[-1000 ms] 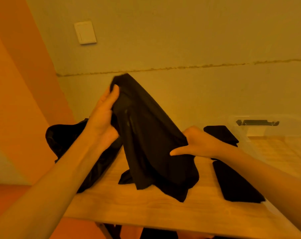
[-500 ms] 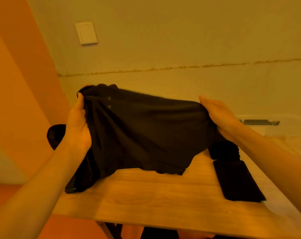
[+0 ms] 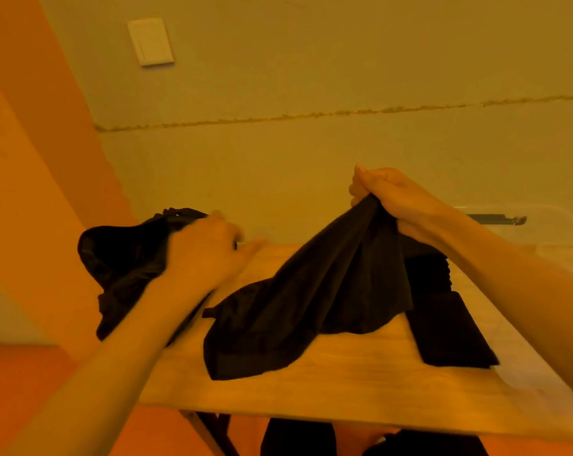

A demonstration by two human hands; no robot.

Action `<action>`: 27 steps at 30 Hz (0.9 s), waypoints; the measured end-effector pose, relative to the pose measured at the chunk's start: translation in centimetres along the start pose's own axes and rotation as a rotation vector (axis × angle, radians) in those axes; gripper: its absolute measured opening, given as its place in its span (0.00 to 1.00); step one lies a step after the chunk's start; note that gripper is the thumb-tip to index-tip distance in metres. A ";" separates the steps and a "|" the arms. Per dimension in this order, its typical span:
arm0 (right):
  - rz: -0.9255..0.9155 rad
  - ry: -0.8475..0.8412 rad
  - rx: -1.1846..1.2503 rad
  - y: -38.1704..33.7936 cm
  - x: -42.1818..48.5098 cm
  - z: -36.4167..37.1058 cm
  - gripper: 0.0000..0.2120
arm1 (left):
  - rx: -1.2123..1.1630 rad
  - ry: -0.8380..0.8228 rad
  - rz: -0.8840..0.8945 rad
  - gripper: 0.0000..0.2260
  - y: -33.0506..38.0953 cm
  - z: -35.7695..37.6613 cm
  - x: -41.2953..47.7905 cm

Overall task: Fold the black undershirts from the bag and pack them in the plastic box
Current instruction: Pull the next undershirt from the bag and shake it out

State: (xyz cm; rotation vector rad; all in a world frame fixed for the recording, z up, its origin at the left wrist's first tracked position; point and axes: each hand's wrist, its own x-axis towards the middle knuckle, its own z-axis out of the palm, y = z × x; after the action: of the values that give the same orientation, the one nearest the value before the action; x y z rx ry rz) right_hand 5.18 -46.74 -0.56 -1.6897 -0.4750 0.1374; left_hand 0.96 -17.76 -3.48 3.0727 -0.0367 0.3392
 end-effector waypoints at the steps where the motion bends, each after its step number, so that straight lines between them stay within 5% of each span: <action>1: -0.020 -0.080 0.002 -0.3 -0.1 0.5 0.25 | -0.299 -0.072 0.076 0.20 1.6 0.8 0.0; 3: -0.033 -0.220 -0.103 -0.3 -0.4 1.2 0.27 | -0.746 -0.319 0.288 0.21 5.1 2.0 -0.3; 5: -0.032 -0.272 -0.274 -0.1 -1.1 1.1 0.28 | -0.811 -0.479 0.469 0.30 7.5 4.1 -0.4; 8: -0.016 -0.241 -0.429 0.0 -2.5 -0.2 0.27 | -0.892 -0.276 0.417 0.04 9.8 7.2 0.0; 11: 0.059 -0.254 -0.768 1.3 -3.1 -2.3 0.17 | -1.036 -0.018 0.259 0.05 10.7 8.0 0.2; 14: 0.200 -0.216 -1.019 4.1 -3.0 -3.1 0.16 | -0.865 0.258 0.390 0.07 10.3 7.5 0.0; 17: 0.056 -0.017 -0.939 4.7 -2.5 -2.8 0.03 | -0.893 0.376 0.380 0.07 9.7 6.3 -0.9; 19: 0.007 -0.001 -0.846 4.0 -2.1 -2.3 0.13 | -0.907 0.408 0.360 0.06 9.4 5.6 -1.8; 21: 0.045 -0.078 -0.760 3.3 -2.0 -1.2 0.12 | -0.880 0.417 0.372 0.06 9.0 5.1 -2.6; 24: 0.033 0.084 -0.445 2.5 -1.4 0.4 0.10 | -1.175 0.058 0.371 0.11 8.5 5.1 -3.1; 27: -0.069 0.174 -0.044 0.5 -0.9 0.8 0.09 | -1.825 -0.565 -0.002 0.15 7.7 5.0 -1.9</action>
State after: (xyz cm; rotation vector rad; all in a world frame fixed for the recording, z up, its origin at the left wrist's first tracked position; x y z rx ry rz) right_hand 4.18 -46.41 -1.40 -1.7086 -0.4078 -0.0708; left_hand -0.05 -25.65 -8.38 1.2522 -0.2105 -0.4009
